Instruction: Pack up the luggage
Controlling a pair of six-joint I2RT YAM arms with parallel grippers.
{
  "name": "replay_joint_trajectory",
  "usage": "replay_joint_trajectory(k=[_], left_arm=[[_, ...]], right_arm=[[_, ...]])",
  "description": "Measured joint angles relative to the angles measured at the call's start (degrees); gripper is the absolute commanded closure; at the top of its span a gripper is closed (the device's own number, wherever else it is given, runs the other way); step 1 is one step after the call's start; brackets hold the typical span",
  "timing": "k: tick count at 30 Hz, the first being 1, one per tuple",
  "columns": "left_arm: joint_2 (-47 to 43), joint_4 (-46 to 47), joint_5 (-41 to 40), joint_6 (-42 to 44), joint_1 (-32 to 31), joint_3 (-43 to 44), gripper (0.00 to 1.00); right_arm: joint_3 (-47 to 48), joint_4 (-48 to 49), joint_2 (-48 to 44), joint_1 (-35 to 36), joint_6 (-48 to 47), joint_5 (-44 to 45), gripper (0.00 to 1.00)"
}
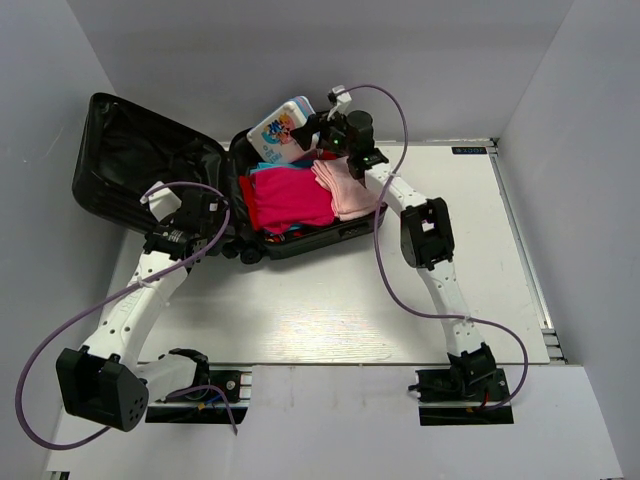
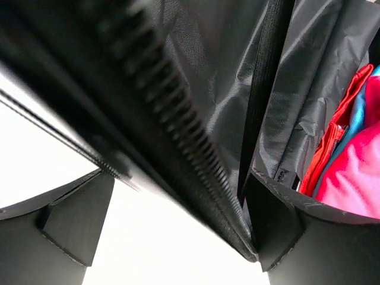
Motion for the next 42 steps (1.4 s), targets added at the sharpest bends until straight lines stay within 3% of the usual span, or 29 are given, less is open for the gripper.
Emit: replay_joint_trajectory(k=[8,12,16,20,27,30,31,33,34,42], left_arm=[[0.0,0.6,0.1,-0.5,0.1,0.0,0.0],[0.1,1.2,0.2,-0.5,0.1,0.0,0.0],[0.4,1.3,0.1,-0.5,0.2,-0.1,0.0],[0.4,1.3,0.1,-0.5,0.3,-0.2,0.0],[0.4,1.7,0.2,-0.5,0.3,-0.5,0.0],[0.5,1.7,0.3,-0.5,0.3,-0.5,0.0],[0.6,1.7,0.4,-0.5,0.3,-0.5,0.0],[0.7,1.7,0.5,-0.5,0.3,-0.5,0.0],[0.8,1.7,0.6,-0.5,0.3,-0.5,0.0],[1.5,1.7,0.8,-0.7,0.3,-0.5,0.0]], right_arm=[[1.4,-9.7,-3.4,1.3,-19.3,5.7,0.1],[-5.3,-13.8,-7.6,1.1,-29.0,4.1,0.1],[-6.5,-15.3,-8.9,-2.3,-18.3,-3.3,0.1],[-1.6,-19.3,-9.0,-7.7,-7.6,-8.9,0.1],[-3.2,-16.6,-18.0,-13.6,-0.1,-11.4,0.1],[-0.6,-14.6,-17.8,-13.6,2.6,-12.5,0.37],[-0.9,-13.9,-17.8,-13.6,3.4,-12.6,0.62],[-2.5,-13.8,-17.8,-13.4,4.0,-11.5,0.95],[-3.2,-14.4,-17.5,-13.2,3.3,-10.2,0.99],[-1.6,-18.3,-7.5,-11.5,0.5,4.5,0.94]])
